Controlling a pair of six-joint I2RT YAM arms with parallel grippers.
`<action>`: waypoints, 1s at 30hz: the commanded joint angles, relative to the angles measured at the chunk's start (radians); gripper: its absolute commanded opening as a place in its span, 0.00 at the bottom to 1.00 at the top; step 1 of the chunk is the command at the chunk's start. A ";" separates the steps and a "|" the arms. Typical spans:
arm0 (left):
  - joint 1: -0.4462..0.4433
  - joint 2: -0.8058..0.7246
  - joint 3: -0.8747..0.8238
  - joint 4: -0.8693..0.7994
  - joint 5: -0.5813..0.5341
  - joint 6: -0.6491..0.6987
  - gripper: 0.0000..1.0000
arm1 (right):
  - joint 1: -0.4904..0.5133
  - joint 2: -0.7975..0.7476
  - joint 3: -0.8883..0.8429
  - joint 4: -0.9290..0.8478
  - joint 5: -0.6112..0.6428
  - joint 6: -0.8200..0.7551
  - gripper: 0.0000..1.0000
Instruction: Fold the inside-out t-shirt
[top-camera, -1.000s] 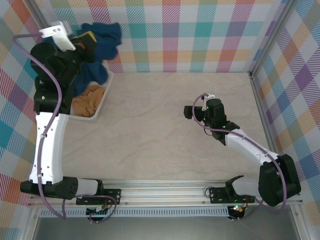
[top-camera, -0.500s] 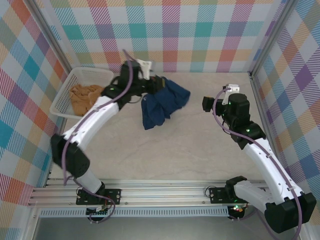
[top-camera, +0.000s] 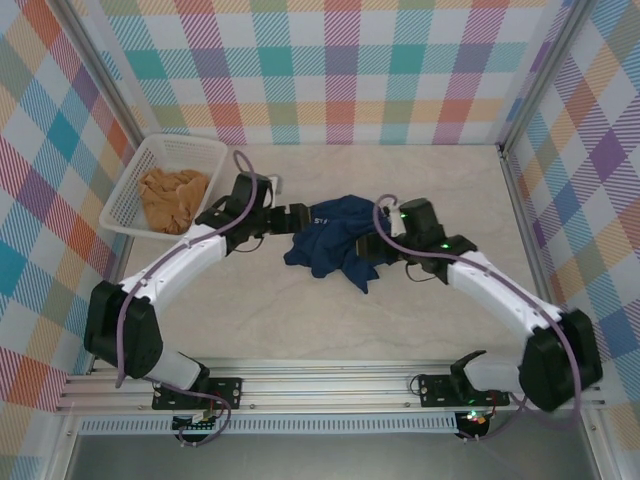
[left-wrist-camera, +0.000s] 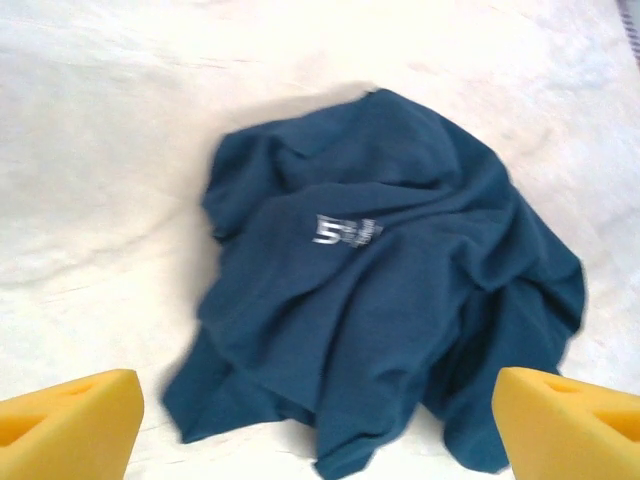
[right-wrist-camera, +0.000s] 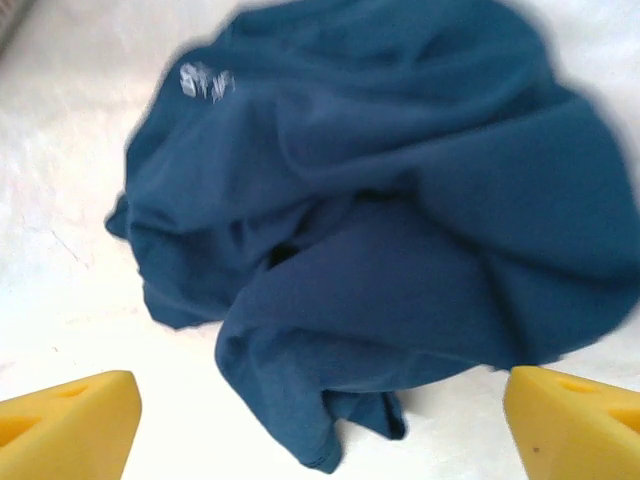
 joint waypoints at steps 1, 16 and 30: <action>-0.006 0.112 -0.041 -0.031 0.041 -0.034 0.86 | 0.009 0.082 0.028 0.006 -0.024 0.092 0.87; -0.010 0.396 -0.045 0.144 0.024 -0.016 0.34 | 0.092 0.250 -0.028 0.172 0.130 0.218 0.26; 0.071 -0.320 0.066 0.239 -0.265 -0.024 0.00 | -0.132 -0.265 0.507 -0.079 0.074 -0.117 0.00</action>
